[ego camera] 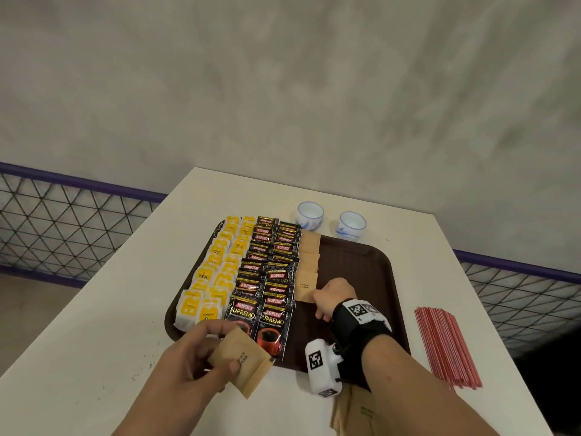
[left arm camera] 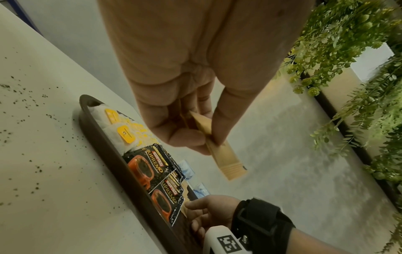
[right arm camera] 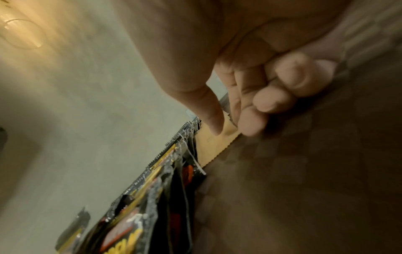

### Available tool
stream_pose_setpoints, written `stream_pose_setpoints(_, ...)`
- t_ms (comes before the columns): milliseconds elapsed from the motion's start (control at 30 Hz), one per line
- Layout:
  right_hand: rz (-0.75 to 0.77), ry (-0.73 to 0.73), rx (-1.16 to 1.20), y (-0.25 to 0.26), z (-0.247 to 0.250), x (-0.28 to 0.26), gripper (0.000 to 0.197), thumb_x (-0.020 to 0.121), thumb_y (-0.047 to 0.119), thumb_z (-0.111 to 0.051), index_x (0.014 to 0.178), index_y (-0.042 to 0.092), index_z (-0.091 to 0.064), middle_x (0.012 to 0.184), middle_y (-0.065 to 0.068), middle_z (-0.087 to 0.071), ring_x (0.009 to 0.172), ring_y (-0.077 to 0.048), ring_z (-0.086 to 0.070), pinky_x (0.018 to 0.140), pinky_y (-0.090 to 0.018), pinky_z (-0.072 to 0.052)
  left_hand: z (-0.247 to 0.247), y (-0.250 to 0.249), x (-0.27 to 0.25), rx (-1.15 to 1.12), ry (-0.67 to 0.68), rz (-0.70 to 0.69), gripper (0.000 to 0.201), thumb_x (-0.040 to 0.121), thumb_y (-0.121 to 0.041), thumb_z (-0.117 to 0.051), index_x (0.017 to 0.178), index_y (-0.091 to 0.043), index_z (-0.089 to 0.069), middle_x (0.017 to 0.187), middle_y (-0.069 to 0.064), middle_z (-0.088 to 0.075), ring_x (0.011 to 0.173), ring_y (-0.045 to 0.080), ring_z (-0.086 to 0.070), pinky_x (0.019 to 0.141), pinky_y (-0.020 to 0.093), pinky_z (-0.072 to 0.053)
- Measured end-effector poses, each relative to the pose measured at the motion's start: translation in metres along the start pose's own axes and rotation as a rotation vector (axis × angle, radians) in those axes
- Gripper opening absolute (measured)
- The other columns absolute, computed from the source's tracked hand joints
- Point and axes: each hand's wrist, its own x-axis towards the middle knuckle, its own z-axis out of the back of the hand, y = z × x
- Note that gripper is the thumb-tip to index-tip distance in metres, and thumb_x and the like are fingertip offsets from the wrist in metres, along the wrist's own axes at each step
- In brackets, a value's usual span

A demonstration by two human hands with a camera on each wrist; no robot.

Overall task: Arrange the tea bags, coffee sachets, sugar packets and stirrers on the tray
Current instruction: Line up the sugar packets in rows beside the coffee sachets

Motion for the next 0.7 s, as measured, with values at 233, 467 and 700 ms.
stream_pose_setpoints(233, 0.027, 0.009, -0.101, 0.004, 0.0031, 0.0025, 0.024, 0.088, 0.029, -0.062, 0.095, 0.007, -0.066, 0.064, -0.003, -0.069, 0.046, -0.011, -0.058, 0.051, -0.023, -0.044, -0.0001, 0.0035, -0.0027, 0.007, -0.006, 0.037, 0.034, 0.078, 0.008, -0.066, 0.1, -0.018, -0.06, 0.079, 0.01, -0.072, 0.056, 0.016, -0.054, 0.058, 0.031, -0.048)
stream_pose_setpoints(467, 0.026, 0.026, -0.105, 0.0077, 0.0043, 0.0049, 0.022, 0.087, 0.026, -0.06, 0.091, 0.005, -0.068, 0.059, -0.004, -0.071, 0.044, -0.012, -0.061, 0.054, -0.022, -0.049, 0.001, 0.0027, -0.0035, -0.005, -0.027, 0.042, 0.035, 0.078, 0.01, -0.066, 0.099, -0.018, -0.061, 0.079, 0.009, -0.072, 0.054, 0.013, -0.054, 0.057, 0.03, -0.047)
stream_pose_setpoints(700, 0.045, 0.021, -0.09, 0.0035, 0.0079, 0.0059, 0.024, 0.087, 0.029, -0.06, 0.092, 0.007, -0.068, 0.061, -0.003, -0.07, 0.043, -0.01, -0.059, 0.053, -0.022, -0.047, -0.0023, -0.0016, -0.0034, 0.019, -0.004, 0.038, 0.034, 0.079, 0.006, -0.066, 0.099, -0.021, -0.061, 0.08, 0.004, -0.072, 0.055, 0.013, -0.056, 0.057, 0.026, -0.047)
